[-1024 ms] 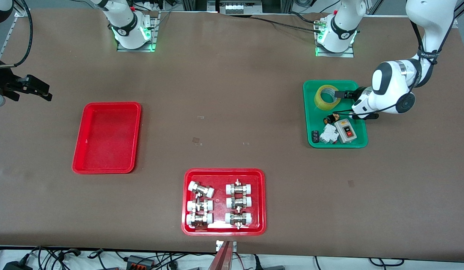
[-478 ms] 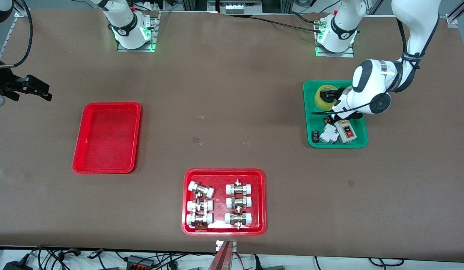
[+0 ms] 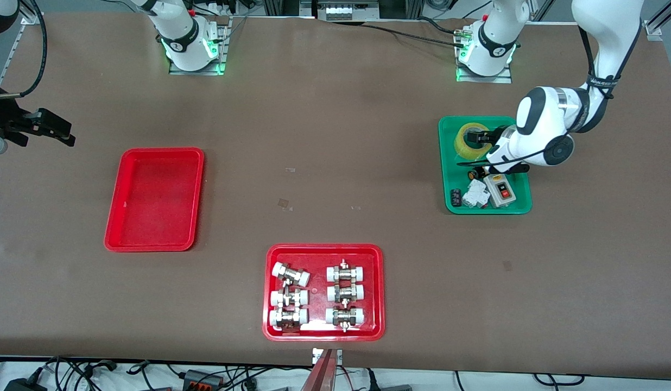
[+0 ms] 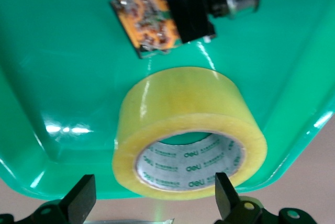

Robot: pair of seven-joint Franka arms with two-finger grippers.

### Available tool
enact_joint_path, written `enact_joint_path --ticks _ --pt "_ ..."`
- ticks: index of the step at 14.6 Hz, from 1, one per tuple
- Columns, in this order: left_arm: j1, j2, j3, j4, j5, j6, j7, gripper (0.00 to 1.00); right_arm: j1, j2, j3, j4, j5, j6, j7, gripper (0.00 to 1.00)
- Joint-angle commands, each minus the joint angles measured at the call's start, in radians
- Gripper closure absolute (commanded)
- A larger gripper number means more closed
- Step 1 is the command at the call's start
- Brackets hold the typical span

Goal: Left arm passes tape to right arm into tray
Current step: 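Close the left gripper on the rim of the yellow tape roll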

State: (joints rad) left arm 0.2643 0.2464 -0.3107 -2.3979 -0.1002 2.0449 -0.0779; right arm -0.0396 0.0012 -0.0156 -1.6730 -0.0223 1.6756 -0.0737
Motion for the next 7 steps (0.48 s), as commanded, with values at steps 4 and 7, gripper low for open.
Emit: enact_joint_path --ticks 4,7 --pt "0.018 0.019 -0.001 -0.006 -0.001 0.035 0.038 0.2 -0.002 -0.006 -0.001 0.004 0.002 -0.011 0.012 0.0" --pt "0.018 0.019 -0.001 -0.007 -0.001 0.034 0.04 0.72 -0.002 -0.004 -0.003 0.004 0.002 -0.011 0.012 0.0"
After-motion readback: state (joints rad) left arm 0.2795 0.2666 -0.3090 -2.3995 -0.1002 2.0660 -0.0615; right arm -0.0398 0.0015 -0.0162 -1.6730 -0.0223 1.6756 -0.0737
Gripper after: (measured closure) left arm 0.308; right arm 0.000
